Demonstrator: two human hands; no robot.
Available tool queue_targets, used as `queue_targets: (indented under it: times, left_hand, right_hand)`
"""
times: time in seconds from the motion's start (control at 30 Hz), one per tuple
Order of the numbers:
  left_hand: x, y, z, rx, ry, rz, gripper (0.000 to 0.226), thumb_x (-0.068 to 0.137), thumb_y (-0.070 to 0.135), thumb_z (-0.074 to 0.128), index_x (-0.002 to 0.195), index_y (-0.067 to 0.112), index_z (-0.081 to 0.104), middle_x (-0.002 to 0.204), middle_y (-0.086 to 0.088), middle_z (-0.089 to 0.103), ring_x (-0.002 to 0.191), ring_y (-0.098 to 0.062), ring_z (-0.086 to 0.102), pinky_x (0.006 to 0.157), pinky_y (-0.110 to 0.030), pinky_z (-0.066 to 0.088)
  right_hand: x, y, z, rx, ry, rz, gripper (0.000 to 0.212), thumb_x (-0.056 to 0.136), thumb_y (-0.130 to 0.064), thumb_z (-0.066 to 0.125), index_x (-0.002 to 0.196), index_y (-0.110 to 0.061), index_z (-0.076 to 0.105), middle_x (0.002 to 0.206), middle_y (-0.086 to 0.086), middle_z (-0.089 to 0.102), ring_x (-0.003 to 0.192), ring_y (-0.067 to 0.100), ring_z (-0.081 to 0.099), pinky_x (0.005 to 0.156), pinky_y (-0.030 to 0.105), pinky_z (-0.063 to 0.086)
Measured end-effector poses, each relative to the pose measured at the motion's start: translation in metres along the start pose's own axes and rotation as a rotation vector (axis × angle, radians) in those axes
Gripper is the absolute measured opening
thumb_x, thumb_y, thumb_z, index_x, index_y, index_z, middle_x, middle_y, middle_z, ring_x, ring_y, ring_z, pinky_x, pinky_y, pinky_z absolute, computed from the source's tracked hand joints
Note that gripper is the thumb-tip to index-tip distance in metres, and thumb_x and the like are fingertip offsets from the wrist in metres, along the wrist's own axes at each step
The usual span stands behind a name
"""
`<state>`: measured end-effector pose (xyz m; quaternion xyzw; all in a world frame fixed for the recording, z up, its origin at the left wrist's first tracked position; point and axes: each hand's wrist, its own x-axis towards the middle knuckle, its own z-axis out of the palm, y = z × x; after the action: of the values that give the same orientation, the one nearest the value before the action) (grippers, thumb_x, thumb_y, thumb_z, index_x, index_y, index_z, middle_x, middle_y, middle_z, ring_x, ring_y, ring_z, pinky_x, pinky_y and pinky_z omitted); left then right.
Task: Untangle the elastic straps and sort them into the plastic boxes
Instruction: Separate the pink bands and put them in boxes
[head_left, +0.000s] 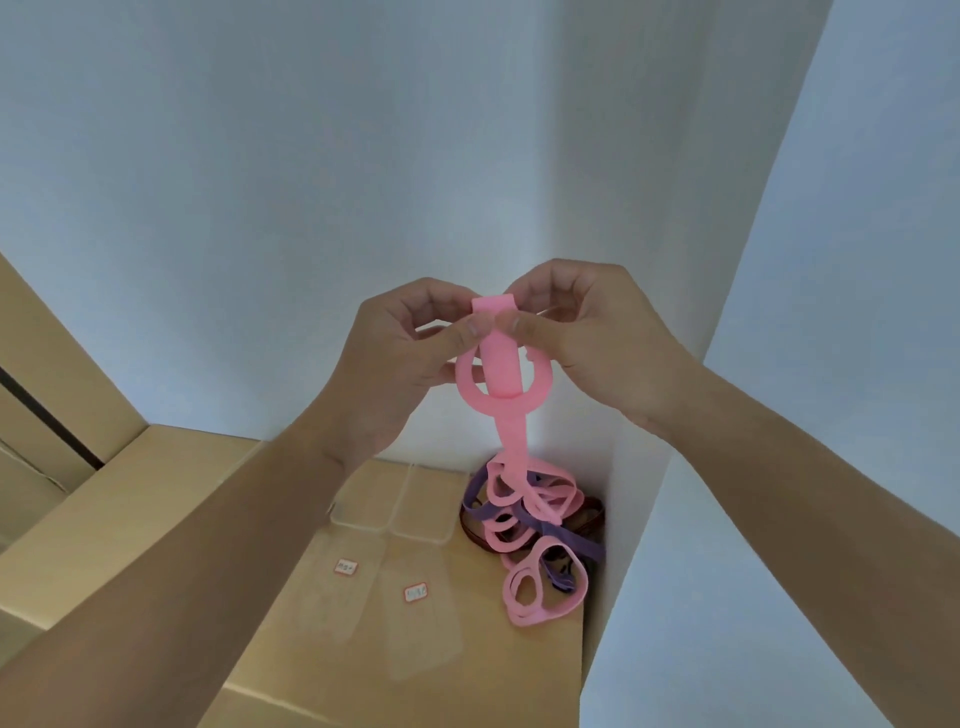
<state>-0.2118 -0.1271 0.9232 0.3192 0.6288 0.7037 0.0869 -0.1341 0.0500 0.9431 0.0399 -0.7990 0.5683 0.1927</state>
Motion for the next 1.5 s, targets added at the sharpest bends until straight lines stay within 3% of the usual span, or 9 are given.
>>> queue_targets:
  times: [0.2,0.37,0.53,0.73,0.83,0.93,1.17,1.33,1.5]
  left_hand:
    - [0.021,0.001,-0.027,0.068,-0.03,0.033,0.018,0.08,0.019,0.075,0.096,0.01,0.073,0.091,-0.004,0.076,0.087,-0.034,0.074,0.074,-0.047,0.064]
    - [0.039,0.0,-0.054,0.056,-0.009,0.029,0.013,0.08,0.02,0.076,0.091,0.015,0.076,0.093,-0.006,0.076,0.088,-0.036,0.075,0.076,-0.055,0.063]
    - [0.058,-0.011,-0.077,0.022,0.06,-0.009,0.015,0.088,0.013,0.074,0.101,0.006,0.071,0.105,-0.021,0.072,0.09,-0.039,0.074,0.081,-0.062,0.06]
    - [0.073,-0.043,-0.1,0.0,-0.074,-0.158,0.055,0.072,0.017,0.082,0.124,0.008,0.064,0.11,-0.015,0.076,0.099,-0.031,0.073,0.088,-0.038,0.059]
    - [0.079,-0.065,-0.11,0.022,-0.09,-0.167,0.041,0.08,0.001,0.079,0.12,0.006,0.069,0.111,-0.011,0.077,0.102,-0.025,0.073,0.089,-0.03,0.057]
    - [0.088,-0.079,-0.12,0.019,-0.069,-0.165,0.032,0.085,-0.004,0.074,0.115,0.006,0.074,0.11,-0.011,0.077,0.101,-0.027,0.074,0.09,-0.039,0.058]
    - [0.089,-0.099,-0.115,-0.049,-0.092,-0.208,0.026,0.089,-0.004,0.071,0.115,0.001,0.073,0.108,-0.012,0.078,0.102,-0.03,0.075,0.084,-0.038,0.061]
    - [0.085,-0.106,-0.112,-0.102,-0.101,-0.173,0.026,0.089,-0.002,0.073,0.114,0.003,0.074,0.109,-0.013,0.078,0.099,-0.024,0.074,0.083,-0.036,0.061]
    - [0.081,-0.112,-0.11,-0.121,-0.09,-0.233,0.012,0.088,0.013,0.077,0.099,0.013,0.081,0.101,-0.014,0.079,0.091,-0.026,0.074,0.086,-0.049,0.06]
  right_hand:
    - [0.039,-0.016,0.001,-0.329,-0.151,-0.015,0.008,0.088,-0.021,0.077,0.089,-0.017,0.069,0.091,0.0,0.074,0.081,0.025,0.071,0.079,0.043,0.058]
    - [0.078,-0.027,0.016,-0.474,-0.255,-0.027,0.01,0.09,-0.027,0.074,0.099,-0.024,0.07,0.09,-0.01,0.07,0.071,0.007,0.068,0.069,0.03,0.056]
    - [0.122,-0.028,0.035,-0.564,-0.308,-0.034,0.003,0.09,-0.018,0.073,0.094,-0.017,0.073,0.091,0.004,0.073,0.068,0.005,0.063,0.071,0.028,0.055]
    - [0.159,-0.014,0.044,-0.544,-0.314,0.045,0.008,0.09,-0.007,0.071,0.097,-0.01,0.073,0.093,0.011,0.073,0.071,0.012,0.064,0.069,0.032,0.054]
    - [0.174,-0.01,0.051,-0.548,-0.278,0.047,0.007,0.09,-0.007,0.071,0.096,-0.01,0.073,0.091,0.008,0.074,0.07,0.01,0.065,0.067,0.027,0.054]
    - [0.185,-0.005,0.059,-0.564,-0.259,0.055,0.007,0.09,-0.007,0.07,0.096,-0.008,0.073,0.085,0.004,0.071,0.065,0.008,0.063,0.062,0.022,0.05]
    - [0.177,0.012,0.053,-0.482,-0.193,0.086,0.007,0.091,-0.009,0.071,0.096,-0.013,0.073,0.088,0.006,0.076,0.068,0.005,0.067,0.061,0.021,0.056]
    - [0.179,0.007,0.051,-0.48,-0.133,0.083,0.006,0.09,-0.009,0.072,0.095,-0.011,0.074,0.08,0.002,0.074,0.058,0.001,0.063,0.049,0.008,0.042]
    - [0.177,0.01,0.051,-0.488,-0.126,0.062,0.006,0.09,-0.012,0.074,0.096,-0.014,0.075,0.08,-0.003,0.074,0.059,0.001,0.064,0.049,0.006,0.04]
